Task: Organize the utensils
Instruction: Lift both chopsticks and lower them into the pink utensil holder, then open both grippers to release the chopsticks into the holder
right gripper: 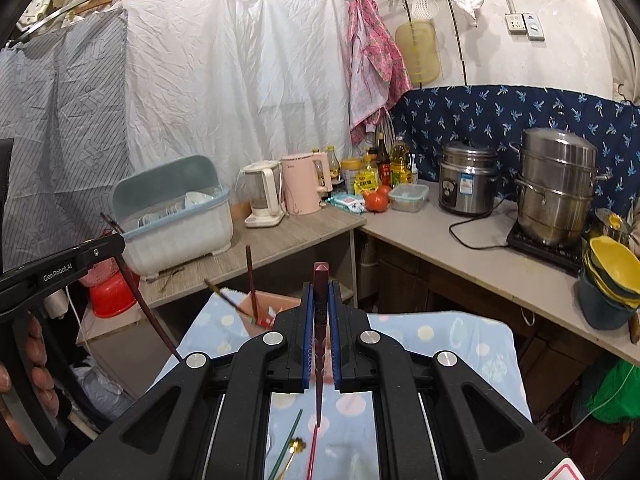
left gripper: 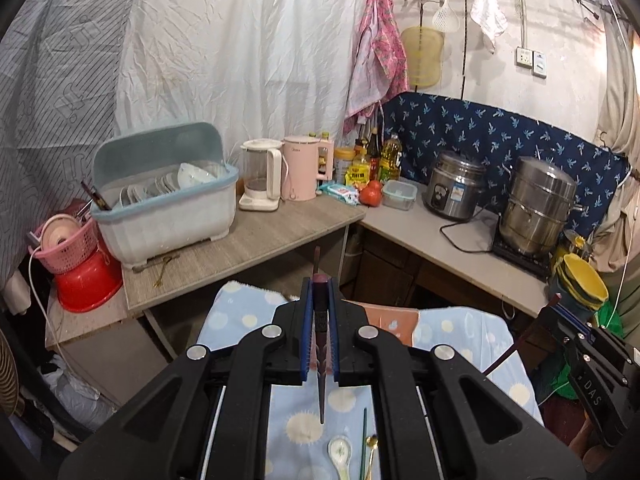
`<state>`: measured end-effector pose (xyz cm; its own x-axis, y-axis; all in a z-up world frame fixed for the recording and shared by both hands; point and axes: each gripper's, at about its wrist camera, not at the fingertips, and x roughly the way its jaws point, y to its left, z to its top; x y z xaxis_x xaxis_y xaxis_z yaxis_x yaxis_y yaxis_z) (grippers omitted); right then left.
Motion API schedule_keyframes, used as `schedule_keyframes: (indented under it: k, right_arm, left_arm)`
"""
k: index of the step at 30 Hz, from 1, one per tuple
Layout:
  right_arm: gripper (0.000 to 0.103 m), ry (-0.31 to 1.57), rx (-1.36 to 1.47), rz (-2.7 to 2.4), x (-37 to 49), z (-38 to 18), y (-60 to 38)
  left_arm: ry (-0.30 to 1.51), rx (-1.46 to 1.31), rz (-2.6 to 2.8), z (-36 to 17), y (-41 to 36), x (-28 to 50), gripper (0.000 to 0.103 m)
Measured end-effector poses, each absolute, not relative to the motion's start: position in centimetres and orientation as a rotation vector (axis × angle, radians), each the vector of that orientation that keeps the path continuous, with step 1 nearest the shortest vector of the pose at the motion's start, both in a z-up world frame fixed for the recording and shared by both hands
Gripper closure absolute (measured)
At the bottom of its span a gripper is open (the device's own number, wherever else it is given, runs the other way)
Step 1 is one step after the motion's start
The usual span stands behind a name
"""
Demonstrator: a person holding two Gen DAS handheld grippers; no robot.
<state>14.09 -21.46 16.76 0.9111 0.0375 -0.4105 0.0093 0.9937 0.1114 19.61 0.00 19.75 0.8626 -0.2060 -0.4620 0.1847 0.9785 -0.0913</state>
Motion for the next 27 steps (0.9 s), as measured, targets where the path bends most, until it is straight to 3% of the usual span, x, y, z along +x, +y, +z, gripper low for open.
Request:
schedule_keyframes:
  k: [12, 27]
  right_arm:
    - [0.096, 0.387, 0.085, -0.012, 22.4, 19.3, -21.8]
    - [0.096, 0.444, 0.066, -0.004, 28.5, 15.2, -20.8]
  left_arm:
    - [0.423, -0.049, -0.191, 23.5, -2.3, 27.5, 0.096]
    - [0.462, -0.062, -0.189, 17.9, -3.7, 34.2, 0.096]
